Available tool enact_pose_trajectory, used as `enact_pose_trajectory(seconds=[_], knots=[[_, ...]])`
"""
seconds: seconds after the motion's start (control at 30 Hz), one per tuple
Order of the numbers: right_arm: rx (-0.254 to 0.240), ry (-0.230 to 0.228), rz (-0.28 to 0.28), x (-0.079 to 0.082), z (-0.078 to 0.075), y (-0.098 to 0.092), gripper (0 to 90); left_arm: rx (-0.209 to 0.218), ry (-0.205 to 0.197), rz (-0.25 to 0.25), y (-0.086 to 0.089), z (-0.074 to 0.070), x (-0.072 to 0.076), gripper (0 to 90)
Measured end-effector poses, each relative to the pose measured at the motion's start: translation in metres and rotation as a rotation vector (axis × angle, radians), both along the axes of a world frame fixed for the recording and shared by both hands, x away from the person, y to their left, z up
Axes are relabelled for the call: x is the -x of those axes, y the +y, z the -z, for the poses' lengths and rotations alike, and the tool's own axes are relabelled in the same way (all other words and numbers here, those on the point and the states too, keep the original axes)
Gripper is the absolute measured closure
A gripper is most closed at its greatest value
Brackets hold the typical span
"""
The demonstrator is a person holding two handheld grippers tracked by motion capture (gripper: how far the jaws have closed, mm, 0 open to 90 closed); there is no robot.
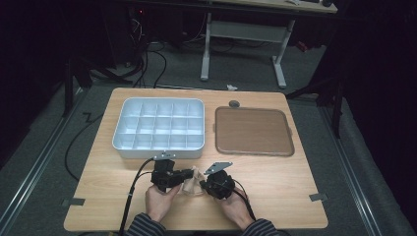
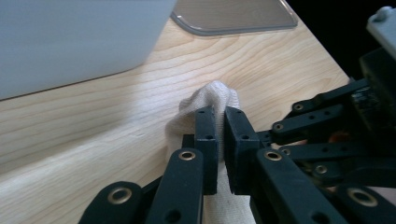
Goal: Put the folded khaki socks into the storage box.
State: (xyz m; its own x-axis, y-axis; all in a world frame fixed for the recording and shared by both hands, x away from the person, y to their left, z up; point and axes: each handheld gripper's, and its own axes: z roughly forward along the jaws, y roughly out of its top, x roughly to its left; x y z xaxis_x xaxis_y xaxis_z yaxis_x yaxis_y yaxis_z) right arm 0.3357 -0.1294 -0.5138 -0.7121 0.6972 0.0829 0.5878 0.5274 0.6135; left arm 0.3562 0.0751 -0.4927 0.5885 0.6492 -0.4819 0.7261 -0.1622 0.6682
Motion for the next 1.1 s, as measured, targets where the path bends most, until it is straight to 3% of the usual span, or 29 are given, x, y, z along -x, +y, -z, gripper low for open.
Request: enact_pose_trajectory(seconds=[0.33,0.73,0.97,1.1], knots=[[-0.003,-0.002,-0.03,-0.004,0.001,0.006,90.0,-0.003,0.001,0.037,-0.014,0.005,-0.004,84.7],[-0.029,-0.003,-0.029,-0.003,0.002,0.002,89.6,-0.01,0.007,0.045,-0.021,0.014,-0.008,84.1],[-0.053,0.0,-0.013,0.007,-0.001,-0.01,83.7,-0.019,0.008,0.048,-0.025,0.018,-0.008,83.6],[-0.079,-0.034,-0.027,0.024,-0.011,-0.018,80.5,-0.02,0.011,0.05,-0.028,0.02,-0.008,83.5]])
